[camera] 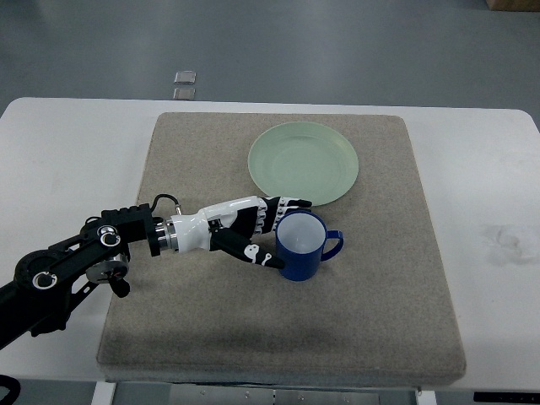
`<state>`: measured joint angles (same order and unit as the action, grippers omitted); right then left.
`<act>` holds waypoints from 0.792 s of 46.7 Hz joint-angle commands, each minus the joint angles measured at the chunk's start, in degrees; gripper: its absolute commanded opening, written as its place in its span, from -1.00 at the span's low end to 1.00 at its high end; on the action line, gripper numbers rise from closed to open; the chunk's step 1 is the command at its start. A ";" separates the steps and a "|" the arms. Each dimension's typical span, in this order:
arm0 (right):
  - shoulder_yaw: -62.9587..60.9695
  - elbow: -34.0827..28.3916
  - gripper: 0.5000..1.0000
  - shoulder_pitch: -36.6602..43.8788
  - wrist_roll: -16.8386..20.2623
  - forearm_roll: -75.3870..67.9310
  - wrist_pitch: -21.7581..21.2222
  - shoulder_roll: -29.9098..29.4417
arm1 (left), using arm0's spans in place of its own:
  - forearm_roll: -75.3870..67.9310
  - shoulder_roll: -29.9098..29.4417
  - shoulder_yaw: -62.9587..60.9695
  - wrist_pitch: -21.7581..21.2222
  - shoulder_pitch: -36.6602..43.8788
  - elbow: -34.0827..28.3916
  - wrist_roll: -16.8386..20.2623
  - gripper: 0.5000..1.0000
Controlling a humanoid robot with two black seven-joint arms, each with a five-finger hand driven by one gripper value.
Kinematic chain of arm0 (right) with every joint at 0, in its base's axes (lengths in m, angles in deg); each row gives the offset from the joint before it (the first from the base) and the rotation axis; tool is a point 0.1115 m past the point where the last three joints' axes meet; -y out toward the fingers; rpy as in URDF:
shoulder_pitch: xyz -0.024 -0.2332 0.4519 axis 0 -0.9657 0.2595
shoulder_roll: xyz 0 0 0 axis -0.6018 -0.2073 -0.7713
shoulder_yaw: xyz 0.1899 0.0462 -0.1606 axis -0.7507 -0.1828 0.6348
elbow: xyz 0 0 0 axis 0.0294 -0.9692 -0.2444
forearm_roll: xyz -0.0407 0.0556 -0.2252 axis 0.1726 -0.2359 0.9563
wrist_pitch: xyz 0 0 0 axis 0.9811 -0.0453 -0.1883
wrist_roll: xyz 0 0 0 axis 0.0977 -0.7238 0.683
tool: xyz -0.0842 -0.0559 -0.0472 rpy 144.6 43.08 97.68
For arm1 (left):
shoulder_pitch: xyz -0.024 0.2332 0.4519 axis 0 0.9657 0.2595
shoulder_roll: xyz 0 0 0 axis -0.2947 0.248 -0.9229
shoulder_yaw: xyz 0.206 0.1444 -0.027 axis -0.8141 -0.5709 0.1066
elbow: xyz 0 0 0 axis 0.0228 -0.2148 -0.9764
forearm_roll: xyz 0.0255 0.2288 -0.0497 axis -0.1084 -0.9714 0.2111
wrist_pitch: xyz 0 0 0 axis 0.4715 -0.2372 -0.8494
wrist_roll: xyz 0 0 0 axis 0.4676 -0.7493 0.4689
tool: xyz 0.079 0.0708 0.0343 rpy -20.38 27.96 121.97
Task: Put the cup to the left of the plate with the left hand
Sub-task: 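Close the left hand fingers around the blue mug body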
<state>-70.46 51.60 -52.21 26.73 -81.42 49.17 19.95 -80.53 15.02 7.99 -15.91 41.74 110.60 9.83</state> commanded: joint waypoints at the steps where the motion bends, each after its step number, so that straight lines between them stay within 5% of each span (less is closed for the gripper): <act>1: 0.00 0.00 0.73 0.00 0.01 -0.01 -0.03 0.00 | 0.01 0.12 0.05 0.00 0.01 0.09 0.03 0.98; 37: 0.00 0.00 0.73 0.00 0.01 -0.01 -0.03 0.00 | -2.45 2.49 -0.48 0.00 -0.87 -0.79 0.21 0.95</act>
<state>-70.46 51.60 -52.21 26.74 -81.42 49.14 19.95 -83.07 17.46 7.52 -15.91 40.87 109.73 9.87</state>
